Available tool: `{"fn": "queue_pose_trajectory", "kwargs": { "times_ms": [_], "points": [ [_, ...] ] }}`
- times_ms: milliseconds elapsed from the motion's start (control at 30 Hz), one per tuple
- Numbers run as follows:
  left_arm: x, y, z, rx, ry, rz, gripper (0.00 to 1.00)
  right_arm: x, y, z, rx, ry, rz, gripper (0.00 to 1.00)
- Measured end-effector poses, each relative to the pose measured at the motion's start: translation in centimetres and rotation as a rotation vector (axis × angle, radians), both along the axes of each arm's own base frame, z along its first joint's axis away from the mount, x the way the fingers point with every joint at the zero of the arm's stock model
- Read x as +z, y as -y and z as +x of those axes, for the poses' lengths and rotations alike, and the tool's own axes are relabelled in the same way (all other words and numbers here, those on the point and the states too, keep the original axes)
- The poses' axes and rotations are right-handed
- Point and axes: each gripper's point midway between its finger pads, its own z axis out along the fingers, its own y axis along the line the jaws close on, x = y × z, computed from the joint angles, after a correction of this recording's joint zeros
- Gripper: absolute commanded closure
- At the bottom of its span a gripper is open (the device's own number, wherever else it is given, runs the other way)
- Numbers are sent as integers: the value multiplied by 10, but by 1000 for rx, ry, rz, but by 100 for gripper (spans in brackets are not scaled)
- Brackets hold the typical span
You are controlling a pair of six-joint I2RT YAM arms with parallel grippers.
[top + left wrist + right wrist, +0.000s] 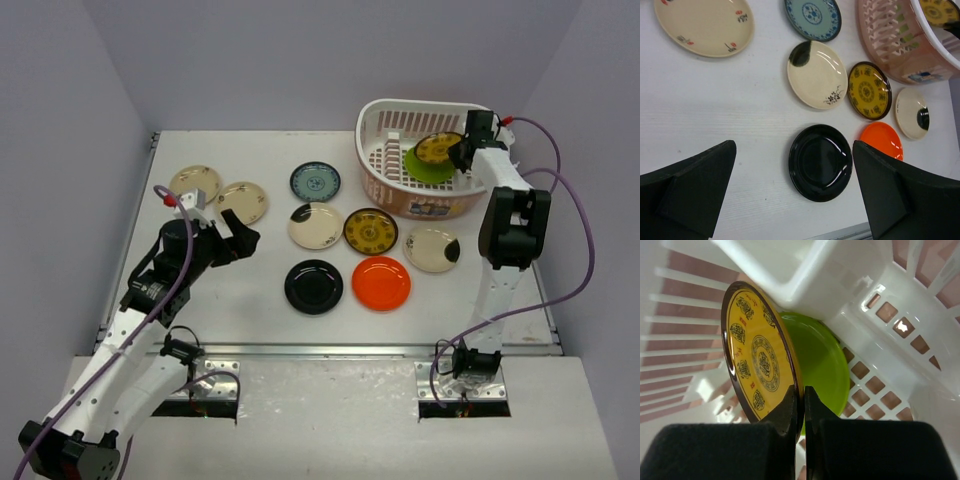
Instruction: Place the plates into the plastic bin on the countertop
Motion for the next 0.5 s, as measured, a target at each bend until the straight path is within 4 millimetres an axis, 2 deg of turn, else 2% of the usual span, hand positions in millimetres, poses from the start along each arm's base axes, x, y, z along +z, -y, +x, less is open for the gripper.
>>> {"fn": "queue_pose_trajectory", "kwargs": {
  "times_ms": [33,100,167,200,233,267,333,500],
  "points": [
    [-9,4,-1,-14,-16,-9,0,-6,-1,-1,8,-16,-2,97],
    [-33,12,-4,-43,-71,-24,0,-15,-2,-3,25,-42,-10,80],
    [-56,18,-9,-64,-127,-36,0,-15,-4,-3,47,-43,-20,37],
    [-67,21,-12,-73,-152,-41,0,-14,-5,-1,58,-38,-24,20],
    [-79,24,-14,-82,-181,-46,0,-12,-6,0,69,-34,-27,8],
    [-91,27,-17,-90,-211,-51,0,-10,-8,1,80,-31,-29,2],
    [-111,30,-24,-102,-260,-59,0,-5,-9,3,99,-22,-36,1],
    [-135,46,-32,-141,-327,-80,0,22,-12,1,126,8,-52,1]
  ]
}}
